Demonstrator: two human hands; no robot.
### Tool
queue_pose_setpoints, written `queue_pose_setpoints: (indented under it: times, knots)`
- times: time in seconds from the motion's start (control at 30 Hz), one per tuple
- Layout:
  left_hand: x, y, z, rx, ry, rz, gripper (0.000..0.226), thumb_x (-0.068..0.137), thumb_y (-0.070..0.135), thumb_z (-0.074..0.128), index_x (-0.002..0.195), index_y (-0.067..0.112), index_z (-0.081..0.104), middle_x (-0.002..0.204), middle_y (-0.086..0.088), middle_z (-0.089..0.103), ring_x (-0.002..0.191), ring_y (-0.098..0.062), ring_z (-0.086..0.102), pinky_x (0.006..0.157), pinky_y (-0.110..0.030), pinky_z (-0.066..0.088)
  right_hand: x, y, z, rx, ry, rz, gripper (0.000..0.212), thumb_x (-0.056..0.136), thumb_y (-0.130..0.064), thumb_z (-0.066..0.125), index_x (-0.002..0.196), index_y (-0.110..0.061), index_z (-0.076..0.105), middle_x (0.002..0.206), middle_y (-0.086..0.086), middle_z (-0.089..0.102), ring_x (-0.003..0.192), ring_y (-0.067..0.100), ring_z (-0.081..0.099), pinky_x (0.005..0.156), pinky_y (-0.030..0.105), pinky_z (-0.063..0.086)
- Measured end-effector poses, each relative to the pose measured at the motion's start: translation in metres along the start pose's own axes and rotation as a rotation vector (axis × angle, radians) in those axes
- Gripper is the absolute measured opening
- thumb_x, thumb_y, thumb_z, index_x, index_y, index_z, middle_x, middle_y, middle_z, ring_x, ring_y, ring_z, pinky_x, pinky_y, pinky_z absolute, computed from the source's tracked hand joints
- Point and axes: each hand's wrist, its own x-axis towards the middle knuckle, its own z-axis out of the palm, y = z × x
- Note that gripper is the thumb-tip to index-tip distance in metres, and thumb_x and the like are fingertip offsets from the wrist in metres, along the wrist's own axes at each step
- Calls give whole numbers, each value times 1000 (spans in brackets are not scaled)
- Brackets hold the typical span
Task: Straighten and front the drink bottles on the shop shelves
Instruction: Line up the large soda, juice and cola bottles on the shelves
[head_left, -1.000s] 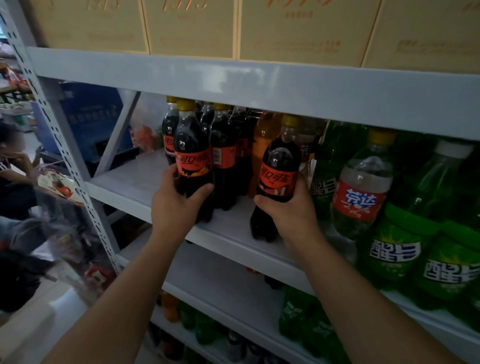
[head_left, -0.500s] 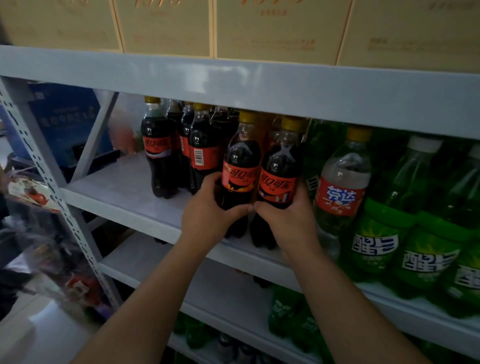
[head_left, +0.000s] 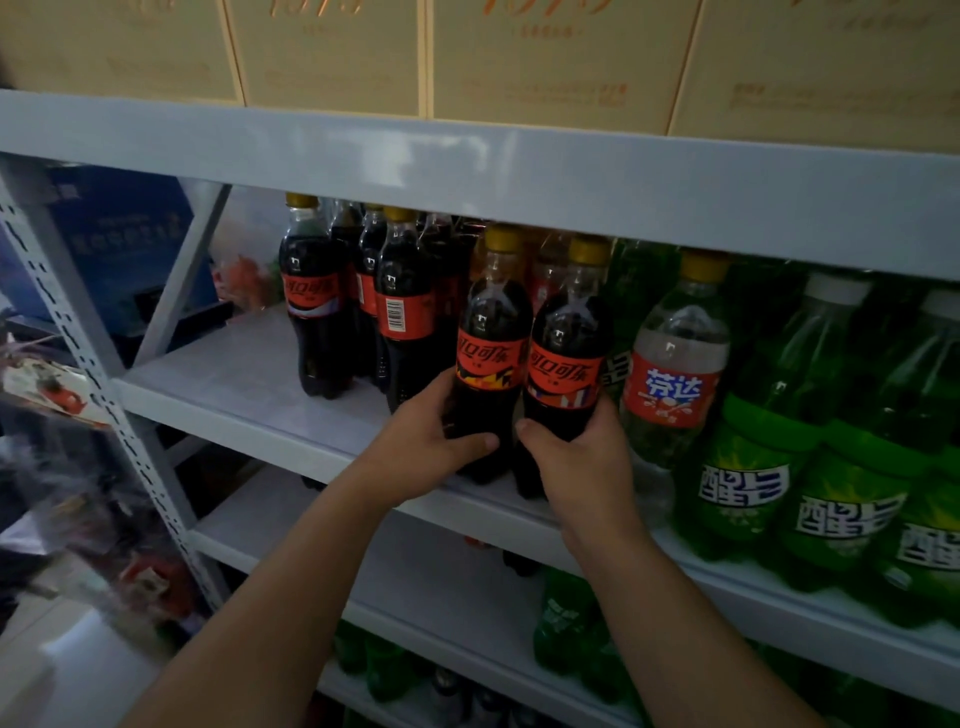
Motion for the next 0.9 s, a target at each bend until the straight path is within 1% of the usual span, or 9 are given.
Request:
queue_pose_setpoints:
  times: [0.1, 0.2, 0.43, 0.53, 0.6, 0.7, 0.73, 0.8, 0.9]
  knots:
    - [-1, -2, -1, -57, -40, -1, 63, 80, 18, 72, 136, 30, 44, 124, 15, 61, 118, -6, 56, 96, -26, 48, -2, -2, 2, -16, 15, -9, 46, 74, -11, 74, 108, -36, 54, 97, -18, 65, 86, -9, 61, 65, 4, 46]
    - [-1, -3, 2, -109, -66, -8, 61, 82, 16, 70, 135, 31, 45, 126, 13, 61, 120, -8, 56, 98, -27, 47, -5, -4, 2, -36, 29, 1, 51, 75, -10, 71, 119, -27, 51, 103, -11, 64, 93, 0, 60, 75, 17, 48]
    - [-3, -1, 8, -30, -1, -35, 58, 78, 27, 76, 129, 32, 49, 118, 15, 65, 111, -3, 60, 95, -31, 51, -35, -8, 6, -100, 36, -17, 67, 81, -16, 68, 139, -28, 36, 131, -7, 52, 119, 5, 50, 101, 29, 44]
    - [-4, 1, 6, 5, 1, -43, 56, 79, 24, 77, 128, 29, 52, 116, 12, 66, 109, -3, 61, 95, -34, 50, -57, -3, 7, -140, 7, -8, 78, 87, -17, 62, 148, -32, 17, 149, -8, 34, 134, 7, 35, 109, 31, 36]
    - [-7, 1, -2, 71, 8, -43, 57, 75, 32, 78, 128, 30, 54, 115, 14, 67, 107, 1, 60, 94, -25, 50, -75, 0, 7, -172, -22, -43, 85, 89, -21, 60, 145, -49, 3, 155, -20, 13, 140, -2, 16, 112, 18, 24]
    - [-12, 0, -26, 77, 321, -30, 38, 69, 33, 68, 106, 35, 65, 93, 18, 71, 88, 6, 64, 79, -19, 53, -90, -4, 7, -201, -8, -234, 80, 89, -25, 56, 134, -67, 6, 150, -36, 6, 136, -16, 7, 98, -5, 12]
    - [-12, 0, -34, 94, 502, -38, 30, 68, 34, 66, 98, 36, 64, 86, 19, 69, 81, 7, 63, 72, -19, 52, -90, -4, 8, -209, -7, -292, 76, 88, -24, 55, 134, -66, 12, 149, -36, 10, 135, -16, 11, 97, -5, 12]
    - [-4, -2, -45, 108, 731, -66, 36, 68, 36, 72, 101, 29, 59, 89, 16, 65, 80, 5, 61, 71, -20, 50, -88, -5, 13, -210, -48, -328, 67, 89, -24, 53, 130, -66, 21, 146, -36, 17, 134, -14, 17, 97, -4, 14]
    - [16, -4, -39, 101, 680, -85, 70, 64, 33, 86, 121, 20, 48, 104, 13, 58, 92, 1, 58, 76, -13, 45, -81, -6, 25, -226, -129, -307, 57, 89, -25, 53, 122, -65, 29, 142, -34, 21, 132, -12, 21, 96, -3, 17]
